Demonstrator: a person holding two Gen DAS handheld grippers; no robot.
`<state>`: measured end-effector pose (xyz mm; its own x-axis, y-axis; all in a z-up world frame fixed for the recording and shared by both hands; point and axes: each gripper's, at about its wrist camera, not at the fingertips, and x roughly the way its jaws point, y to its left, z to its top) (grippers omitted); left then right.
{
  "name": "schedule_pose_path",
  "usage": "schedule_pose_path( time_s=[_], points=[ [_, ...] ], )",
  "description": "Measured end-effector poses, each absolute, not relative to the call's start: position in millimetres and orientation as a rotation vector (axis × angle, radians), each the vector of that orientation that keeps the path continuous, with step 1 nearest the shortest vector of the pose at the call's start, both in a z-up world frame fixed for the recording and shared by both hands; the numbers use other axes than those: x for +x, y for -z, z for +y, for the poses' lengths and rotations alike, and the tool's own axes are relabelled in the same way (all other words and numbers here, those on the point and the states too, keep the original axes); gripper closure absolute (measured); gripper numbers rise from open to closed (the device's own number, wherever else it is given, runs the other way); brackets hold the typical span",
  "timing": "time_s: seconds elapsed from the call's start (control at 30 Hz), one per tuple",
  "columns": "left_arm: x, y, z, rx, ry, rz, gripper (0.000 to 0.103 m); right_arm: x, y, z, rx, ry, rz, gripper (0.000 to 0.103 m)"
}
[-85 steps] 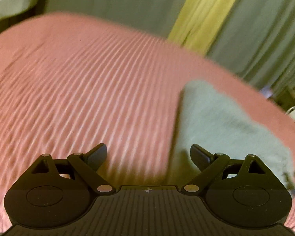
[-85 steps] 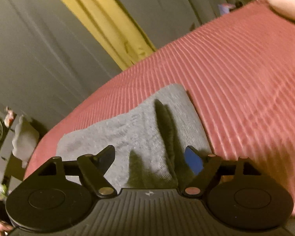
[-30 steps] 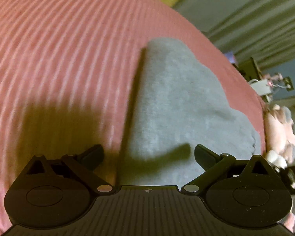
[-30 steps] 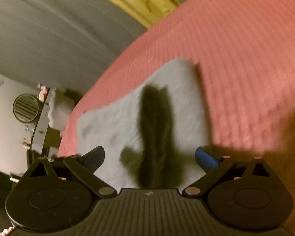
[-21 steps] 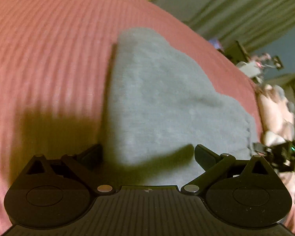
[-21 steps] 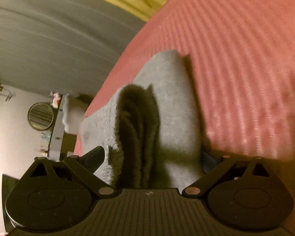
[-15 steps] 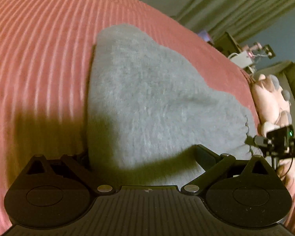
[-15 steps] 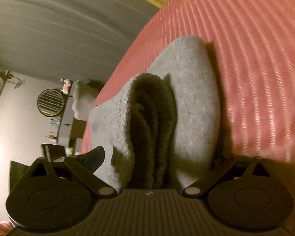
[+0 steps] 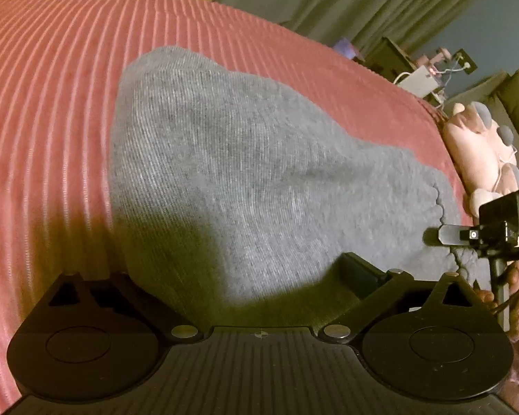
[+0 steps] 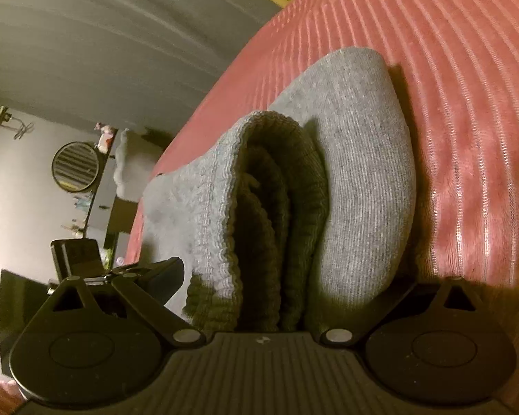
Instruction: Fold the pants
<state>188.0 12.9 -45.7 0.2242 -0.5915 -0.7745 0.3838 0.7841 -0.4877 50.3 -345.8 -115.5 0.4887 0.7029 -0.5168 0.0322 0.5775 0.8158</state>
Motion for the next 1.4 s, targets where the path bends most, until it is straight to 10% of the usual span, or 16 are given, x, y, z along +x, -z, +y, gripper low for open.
schedule_pose_path(
  time_s=[0.5, 0.77, 1.1, 1.4],
  points=[
    [185, 45, 4, -0.177, 0.666, 1.142, 0.006, 58, 106, -314, 0.823, -0.406, 0.977, 0.004],
    [178, 35, 12, -0.222, 0.667, 1.093, 0.052, 59, 79, -269, 0.493, -0.31, 1.012, 0.02],
    [194, 58, 18, -0.372, 0.657, 1.153, 0.041, 56, 80, -266, 0.51, -0.284, 0.997, 0.023],
    [172, 20, -8, -0.19, 0.554, 1.049, 0.081, 34, 49, -235, 0.415, -0.231, 0.892, 0.04]
  ],
)
